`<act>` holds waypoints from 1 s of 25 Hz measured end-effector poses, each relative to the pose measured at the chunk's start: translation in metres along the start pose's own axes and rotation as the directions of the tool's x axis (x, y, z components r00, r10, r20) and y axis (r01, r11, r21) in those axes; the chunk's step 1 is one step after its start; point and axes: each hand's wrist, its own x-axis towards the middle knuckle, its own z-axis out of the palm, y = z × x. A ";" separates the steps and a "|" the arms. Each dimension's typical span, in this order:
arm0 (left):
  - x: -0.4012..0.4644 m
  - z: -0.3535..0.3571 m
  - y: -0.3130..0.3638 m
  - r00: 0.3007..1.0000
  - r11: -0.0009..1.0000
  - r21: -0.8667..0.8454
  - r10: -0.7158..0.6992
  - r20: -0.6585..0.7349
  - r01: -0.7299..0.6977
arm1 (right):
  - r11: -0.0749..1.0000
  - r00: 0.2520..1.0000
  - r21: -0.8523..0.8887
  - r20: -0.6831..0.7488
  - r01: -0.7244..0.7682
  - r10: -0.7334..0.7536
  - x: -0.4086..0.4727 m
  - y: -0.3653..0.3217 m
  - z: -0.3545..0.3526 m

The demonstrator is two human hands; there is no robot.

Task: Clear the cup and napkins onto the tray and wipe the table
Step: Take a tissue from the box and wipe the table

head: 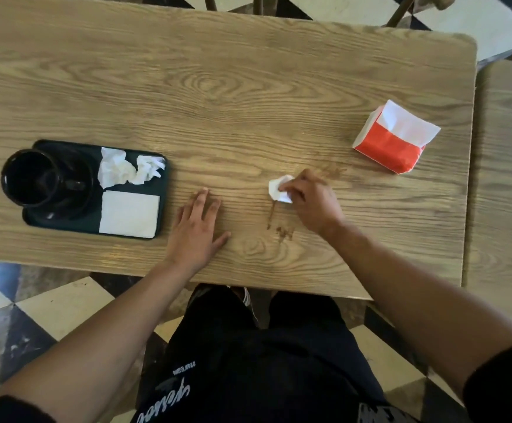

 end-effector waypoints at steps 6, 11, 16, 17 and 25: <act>-0.005 -0.002 -0.010 0.997 0.997 -0.016 0.071 0.018 -0.071 | 0.996 0.996 -0.083 0.078 -0.026 0.033 -0.011 -0.020 0.030; -0.004 -0.001 -0.009 0.997 0.997 -0.003 0.081 0.017 -0.081 | 0.986 0.972 -0.147 0.233 0.075 -0.039 -0.033 -0.019 0.024; -0.005 -0.004 -0.007 0.995 0.996 -0.012 0.091 0.029 -0.090 | 0.949 0.924 -0.019 -0.235 -0.313 0.300 0.006 -0.017 0.016; -0.004 -0.004 -0.007 0.996 0.996 -0.006 0.085 0.028 -0.085 | 0.959 0.942 -0.021 -0.190 -0.284 0.275 0.000 -0.019 0.023; 0.001 -0.005 0.004 0.999 0.999 -0.034 0.003 0.044 -0.002 | 0.963 0.940 -0.043 -0.232 -0.267 0.250 -0.008 0.026 -0.025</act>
